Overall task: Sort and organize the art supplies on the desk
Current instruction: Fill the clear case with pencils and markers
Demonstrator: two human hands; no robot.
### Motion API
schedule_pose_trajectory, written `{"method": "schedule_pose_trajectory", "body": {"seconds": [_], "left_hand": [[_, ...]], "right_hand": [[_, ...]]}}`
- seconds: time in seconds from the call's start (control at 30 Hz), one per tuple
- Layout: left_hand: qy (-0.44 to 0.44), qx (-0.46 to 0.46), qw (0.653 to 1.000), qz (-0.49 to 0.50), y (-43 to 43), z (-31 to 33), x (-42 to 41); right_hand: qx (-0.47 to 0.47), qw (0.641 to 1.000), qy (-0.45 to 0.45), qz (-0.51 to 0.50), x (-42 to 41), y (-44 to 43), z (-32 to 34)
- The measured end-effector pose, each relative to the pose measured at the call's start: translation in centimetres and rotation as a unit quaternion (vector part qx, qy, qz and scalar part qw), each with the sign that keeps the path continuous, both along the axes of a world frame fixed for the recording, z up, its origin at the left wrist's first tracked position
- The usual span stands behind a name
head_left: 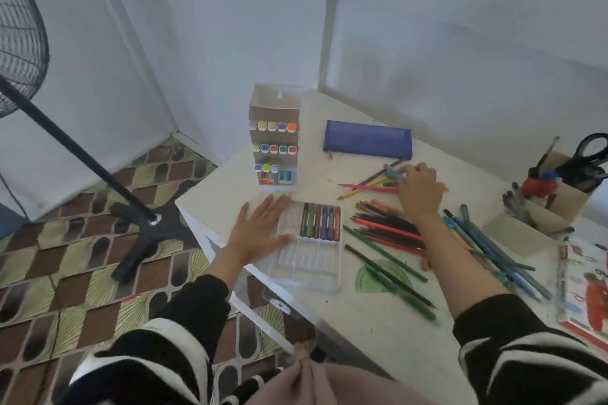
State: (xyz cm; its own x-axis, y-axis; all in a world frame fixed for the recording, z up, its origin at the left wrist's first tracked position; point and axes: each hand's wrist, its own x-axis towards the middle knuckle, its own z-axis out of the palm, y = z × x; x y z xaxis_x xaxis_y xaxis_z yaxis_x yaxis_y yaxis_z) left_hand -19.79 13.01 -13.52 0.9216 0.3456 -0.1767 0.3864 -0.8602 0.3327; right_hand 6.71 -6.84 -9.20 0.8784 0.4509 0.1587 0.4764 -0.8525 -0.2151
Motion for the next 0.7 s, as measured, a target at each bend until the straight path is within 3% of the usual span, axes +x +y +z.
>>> {"method": "schedule_pose_trajectory", "body": {"seconds": [0.23,0.53,0.7], "left_hand": [[0.041,-0.023,0.996,0.081,-2.0,0.4,0.3],[0.05,0.004,0.994,0.101,-2.8,0.4,0.2],[0.054,-0.009,0.993,0.1,-2.7,0.6,0.4]], "right_hand": [[-0.041,0.998,0.043,0.013,2.7,0.0,-0.3],[0.132,0.98,0.148,0.01,2.9,-1.2,-0.7],[0.193,0.976,0.096,0.034,1.8,-1.2,-0.3]]}}
